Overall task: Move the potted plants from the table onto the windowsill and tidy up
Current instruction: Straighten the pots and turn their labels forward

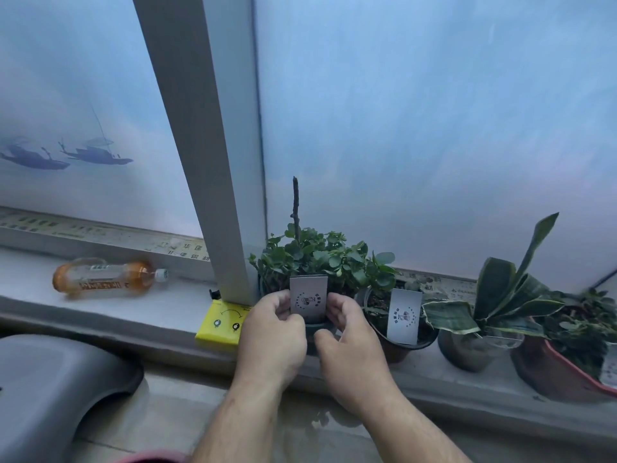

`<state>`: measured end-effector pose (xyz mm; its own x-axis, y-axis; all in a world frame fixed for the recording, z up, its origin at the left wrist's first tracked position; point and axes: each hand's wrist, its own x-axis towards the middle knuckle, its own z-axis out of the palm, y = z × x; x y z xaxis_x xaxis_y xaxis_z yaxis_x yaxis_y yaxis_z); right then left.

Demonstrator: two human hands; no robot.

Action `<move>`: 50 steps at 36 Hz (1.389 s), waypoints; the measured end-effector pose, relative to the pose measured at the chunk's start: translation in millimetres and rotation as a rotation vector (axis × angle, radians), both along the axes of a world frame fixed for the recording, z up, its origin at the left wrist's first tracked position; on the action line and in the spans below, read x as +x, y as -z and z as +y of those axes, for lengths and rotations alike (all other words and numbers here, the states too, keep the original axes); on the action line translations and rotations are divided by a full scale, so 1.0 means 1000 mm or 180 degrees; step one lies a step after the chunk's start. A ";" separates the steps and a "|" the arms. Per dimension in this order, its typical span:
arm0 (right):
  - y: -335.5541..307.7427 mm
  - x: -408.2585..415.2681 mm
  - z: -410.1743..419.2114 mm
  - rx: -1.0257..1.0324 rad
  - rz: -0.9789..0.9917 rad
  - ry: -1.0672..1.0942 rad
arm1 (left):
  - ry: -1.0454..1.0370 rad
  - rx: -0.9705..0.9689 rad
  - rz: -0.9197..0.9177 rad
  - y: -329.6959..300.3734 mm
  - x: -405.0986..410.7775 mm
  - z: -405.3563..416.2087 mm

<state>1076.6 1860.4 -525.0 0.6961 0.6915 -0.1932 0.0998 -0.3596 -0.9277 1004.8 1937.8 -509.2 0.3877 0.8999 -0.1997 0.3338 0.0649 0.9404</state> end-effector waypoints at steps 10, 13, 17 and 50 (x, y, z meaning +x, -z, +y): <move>0.007 -0.006 0.003 0.0106 0.0186 0.0044 | 0.0113 0.0001 0.0039 0.003 0.002 0.002; 0.008 -0.007 0.004 0.0129 0.0211 0.0027 | 0.0084 -0.0040 0.0018 0.003 0.002 0.003; 0.009 -0.004 0.005 0.0071 0.0160 0.0006 | 0.0038 -0.0086 0.0021 0.003 0.002 0.003; 0.009 -0.005 -0.004 -0.0239 -0.0184 0.0171 | 0.0269 -0.0065 0.0927 0.014 -0.009 0.014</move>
